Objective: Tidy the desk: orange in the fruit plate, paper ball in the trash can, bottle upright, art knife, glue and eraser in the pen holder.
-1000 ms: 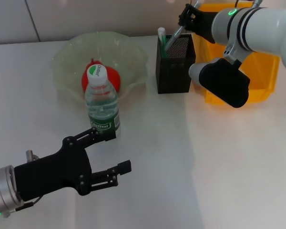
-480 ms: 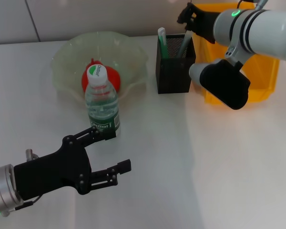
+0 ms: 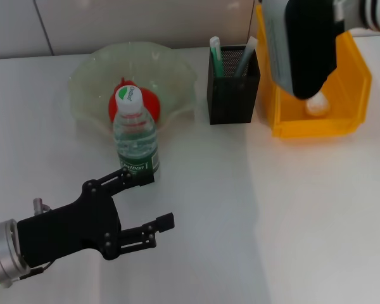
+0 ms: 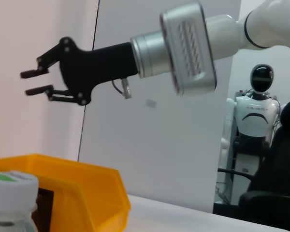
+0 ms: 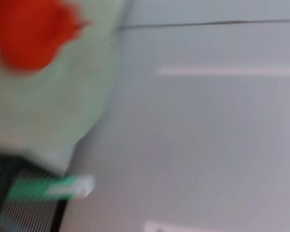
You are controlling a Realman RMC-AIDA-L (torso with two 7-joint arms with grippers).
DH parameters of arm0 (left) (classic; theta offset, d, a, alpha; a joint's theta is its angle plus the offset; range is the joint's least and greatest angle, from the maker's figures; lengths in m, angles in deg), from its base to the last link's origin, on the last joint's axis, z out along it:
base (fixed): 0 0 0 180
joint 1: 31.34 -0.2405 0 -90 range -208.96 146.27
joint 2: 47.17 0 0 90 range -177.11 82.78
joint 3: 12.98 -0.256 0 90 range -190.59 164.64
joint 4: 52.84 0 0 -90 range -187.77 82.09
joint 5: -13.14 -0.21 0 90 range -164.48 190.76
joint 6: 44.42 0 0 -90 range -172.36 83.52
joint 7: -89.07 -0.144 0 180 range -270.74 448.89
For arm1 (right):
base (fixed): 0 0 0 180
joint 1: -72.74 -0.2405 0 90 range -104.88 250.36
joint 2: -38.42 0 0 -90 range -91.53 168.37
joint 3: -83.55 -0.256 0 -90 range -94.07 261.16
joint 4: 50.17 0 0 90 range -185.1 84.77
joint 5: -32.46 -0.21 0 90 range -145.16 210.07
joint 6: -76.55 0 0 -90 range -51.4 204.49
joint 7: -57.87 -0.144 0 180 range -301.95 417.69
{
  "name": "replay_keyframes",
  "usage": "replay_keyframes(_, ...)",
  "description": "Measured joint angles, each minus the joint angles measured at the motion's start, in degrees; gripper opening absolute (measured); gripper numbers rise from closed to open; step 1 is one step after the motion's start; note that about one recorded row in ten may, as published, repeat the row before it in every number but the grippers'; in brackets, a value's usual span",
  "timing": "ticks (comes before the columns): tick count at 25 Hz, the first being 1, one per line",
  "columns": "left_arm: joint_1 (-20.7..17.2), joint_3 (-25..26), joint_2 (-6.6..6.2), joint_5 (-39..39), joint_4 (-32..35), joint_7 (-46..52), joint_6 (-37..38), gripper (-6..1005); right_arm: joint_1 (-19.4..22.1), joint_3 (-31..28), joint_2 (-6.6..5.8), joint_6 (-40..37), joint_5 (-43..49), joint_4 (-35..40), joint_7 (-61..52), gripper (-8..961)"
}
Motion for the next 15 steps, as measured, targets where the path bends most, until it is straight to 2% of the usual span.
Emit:
replay_keyframes(3,-0.65,1.54,0.02,0.16,0.08,-1.81,0.95,834,3.42,-4.20,0.13,1.03,-11.47,2.36,-3.04,204)
replay_keyframes(4,-0.98,2.44,0.02,0.10,0.10,-2.30,1.56,834,6.30,-7.88,0.13,1.80,-22.38,3.04,-4.04,204)
replay_keyframes(5,-0.98,2.44,0.02,0.10,0.10,-2.30,1.56,834,6.30,-7.88,0.13,1.80,-22.38,3.04,-4.04,204)
replay_keyframes(8,-1.58,4.06,-0.08,0.06,0.14,-3.19,3.39,834,9.91,-13.93,-0.22,0.82,-42.53,0.01,-3.15,203)
replay_keyframes(9,-1.71,4.29,-0.21,-0.03,0.14,-3.19,3.70,834,11.66,-18.24,-0.38,-3.81,-57.14,-5.60,0.94,203)
replay_keyframes(10,-1.71,4.29,-0.21,-0.03,0.14,-3.19,3.70,834,11.66,-18.24,-0.38,-3.81,-57.14,-5.60,0.94,203)
replay_keyframes(11,-1.74,4.31,-0.29,-0.06,0.14,-3.19,3.72,834,12.79,-22.08,-0.34,-11.18,-69.97,-12.83,7.73,203)
replay_keyframes(12,-1.76,4.33,-0.36,-0.07,0.14,-3.20,3.73,834,12.79,-22.08,-0.34,-11.18,-69.97,-12.83,7.73,202)
replay_keyframes(13,-1.76,4.32,-0.41,-0.10,0.15,-3.20,3.74,834,13.03,-24.07,-0.33,-16.58,-75.59,-17.40,12.25,202)
replay_keyframes(14,-1.83,4.32,-0.53,-0.11,0.14,-3.18,3.76,834,13.24,-27.35,-0.33,-26.82,-83.18,-26.16,19.78,202)
replay_keyframes(15,-1.83,4.32,-0.53,-0.11,0.14,-3.18,3.76,834,13.24,-27.35,-0.33,-26.82,-83.18,-26.16,19.78,212)
